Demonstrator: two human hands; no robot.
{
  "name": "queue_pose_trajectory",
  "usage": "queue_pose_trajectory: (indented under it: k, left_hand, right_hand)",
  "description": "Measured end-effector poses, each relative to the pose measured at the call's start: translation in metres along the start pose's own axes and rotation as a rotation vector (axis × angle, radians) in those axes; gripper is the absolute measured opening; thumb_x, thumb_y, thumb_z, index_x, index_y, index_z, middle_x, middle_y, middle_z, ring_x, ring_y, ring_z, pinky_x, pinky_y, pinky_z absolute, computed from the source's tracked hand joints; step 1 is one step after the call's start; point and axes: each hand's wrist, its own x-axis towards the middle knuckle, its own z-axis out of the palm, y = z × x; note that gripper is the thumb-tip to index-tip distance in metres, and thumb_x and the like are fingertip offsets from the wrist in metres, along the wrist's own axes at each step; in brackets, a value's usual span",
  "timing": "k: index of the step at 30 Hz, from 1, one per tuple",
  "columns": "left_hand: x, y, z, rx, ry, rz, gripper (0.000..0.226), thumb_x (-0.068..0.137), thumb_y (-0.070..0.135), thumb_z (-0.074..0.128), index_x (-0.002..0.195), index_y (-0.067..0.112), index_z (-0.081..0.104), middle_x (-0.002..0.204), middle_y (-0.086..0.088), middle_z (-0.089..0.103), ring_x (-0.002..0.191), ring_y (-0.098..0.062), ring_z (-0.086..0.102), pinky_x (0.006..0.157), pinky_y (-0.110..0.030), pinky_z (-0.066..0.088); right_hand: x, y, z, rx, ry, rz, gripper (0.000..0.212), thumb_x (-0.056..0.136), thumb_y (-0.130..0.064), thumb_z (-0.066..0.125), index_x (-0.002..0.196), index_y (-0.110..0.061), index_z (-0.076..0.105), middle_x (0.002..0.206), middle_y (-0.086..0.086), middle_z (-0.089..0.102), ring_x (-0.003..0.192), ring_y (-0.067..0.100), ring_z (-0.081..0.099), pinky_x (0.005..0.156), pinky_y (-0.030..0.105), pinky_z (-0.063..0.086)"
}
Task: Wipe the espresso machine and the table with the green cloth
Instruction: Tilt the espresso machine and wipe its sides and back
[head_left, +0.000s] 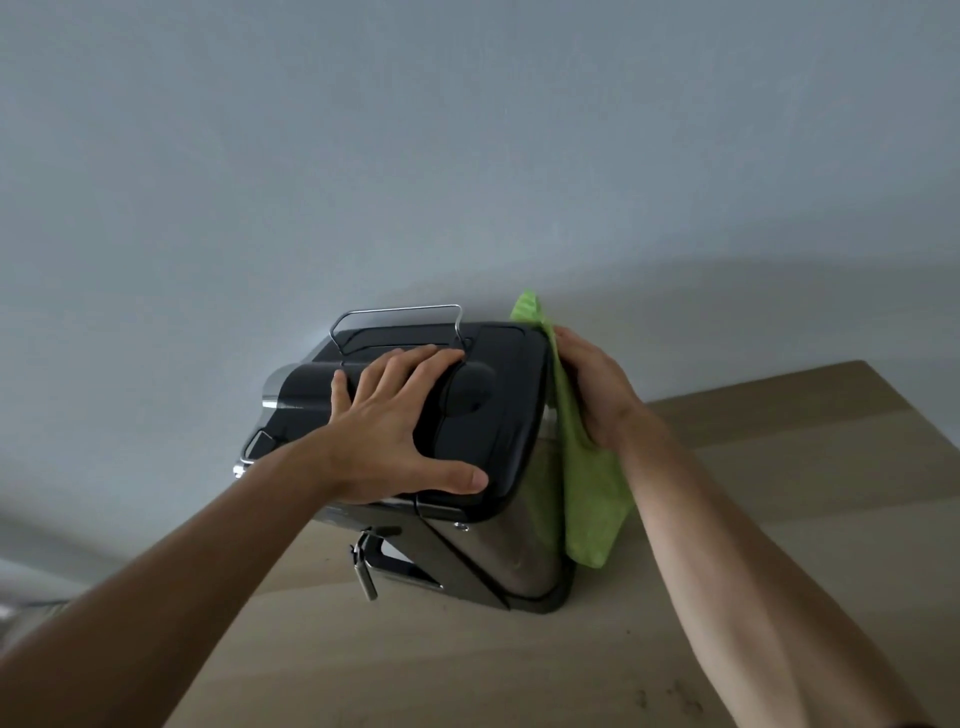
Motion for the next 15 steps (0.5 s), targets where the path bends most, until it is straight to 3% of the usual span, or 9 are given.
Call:
queue_pose_trajectory:
  k: [3, 7, 8, 10, 11, 12, 15]
  left_hand:
    - [0.001, -0.002, 0.001, -0.01, -0.002, 0.012, 0.119, 0.04, 0.092, 0.042, 0.143, 0.049, 0.0, 0.149, 0.024, 0.002, 0.142, -0.01, -0.006, 0.113, -0.061, -0.006]
    - [0.001, -0.003, 0.001, 0.003, -0.006, 0.018, 0.118, 0.041, 0.092, 0.041, 0.143, 0.049, -0.001, 0.149, 0.024, 0.001, 0.141, -0.01, -0.006, 0.113, -0.061, -0.004]
    - [0.001, -0.002, 0.001, 0.006, -0.005, 0.017, 0.117, 0.042, 0.09, 0.041, 0.143, 0.048, 0.0, 0.149, 0.024, 0.001, 0.141, -0.009, -0.006, 0.113, -0.06, -0.004]
    - [0.0, -0.002, 0.0, -0.002, -0.004, 0.015, 0.115, 0.043, 0.088, 0.043, 0.143, 0.049, 0.0, 0.148, 0.026, 0.001, 0.141, -0.008, -0.006, 0.113, -0.059, -0.006]
    - [0.0, -0.002, 0.0, -0.008, -0.003, 0.014, 0.115, 0.043, 0.088, 0.043, 0.143, 0.049, 0.0, 0.147, 0.027, 0.001, 0.141, -0.007, -0.006, 0.113, -0.059, -0.007]
    - [0.001, -0.001, 0.0, -0.011, -0.004, 0.013, 0.115, 0.043, 0.088, 0.043, 0.142, 0.05, 0.0, 0.147, 0.028, 0.001, 0.14, -0.006, -0.006, 0.113, -0.059, -0.007]
    - [0.001, -0.001, 0.0, -0.013, -0.012, 0.008, 0.115, 0.044, 0.087, 0.044, 0.143, 0.049, 0.001, 0.147, 0.027, 0.002, 0.141, -0.006, -0.005, 0.113, -0.059, -0.008]
  right_hand:
    - [0.002, 0.022, -0.012, -0.048, 0.079, 0.149, 0.036, 0.082, -0.039, 0.063, 0.1, -0.01, 0.072, 0.104, 0.011, 0.071, 0.101, 0.027, 0.065, 0.096, 0.043, 0.048]
    - [0.001, 0.076, -0.034, -0.034, 0.127, 0.242, 0.041, 0.086, -0.048, 0.054, 0.099, -0.014, 0.073, 0.105, 0.008, 0.071, 0.106, 0.025, 0.063, 0.1, 0.042, 0.043]
    - [-0.007, 0.083, -0.034, -0.026, 0.134, 0.26, 0.039, 0.089, -0.046, 0.051, 0.096, -0.014, 0.073, 0.102, 0.006, 0.072, 0.104, 0.022, 0.063, 0.097, 0.038, 0.046]
    - [-0.019, 0.096, -0.038, 0.001, 0.175, 0.234, 0.034, 0.093, -0.036, 0.048, 0.08, -0.016, 0.072, 0.08, -0.001, 0.073, 0.079, 0.009, 0.068, 0.073, 0.022, 0.052]
    - [-0.022, 0.099, -0.038, 0.001, 0.2, 0.217, 0.033, 0.094, -0.033, 0.046, 0.074, -0.018, 0.068, 0.068, -0.007, 0.07, 0.065, 0.004, 0.065, 0.061, 0.016, 0.049]
    - [-0.025, 0.102, -0.036, -0.032, 0.236, 0.196, 0.034, 0.095, -0.033, 0.044, 0.071, -0.021, 0.065, 0.063, -0.011, 0.066, 0.059, 0.001, 0.061, 0.06, 0.015, 0.045]
    - [-0.028, 0.11, -0.034, -0.143, 0.29, 0.157, 0.039, 0.095, -0.042, 0.04, 0.073, -0.025, 0.068, 0.084, -0.007, 0.066, 0.076, 0.0, 0.056, 0.078, 0.025, 0.042]
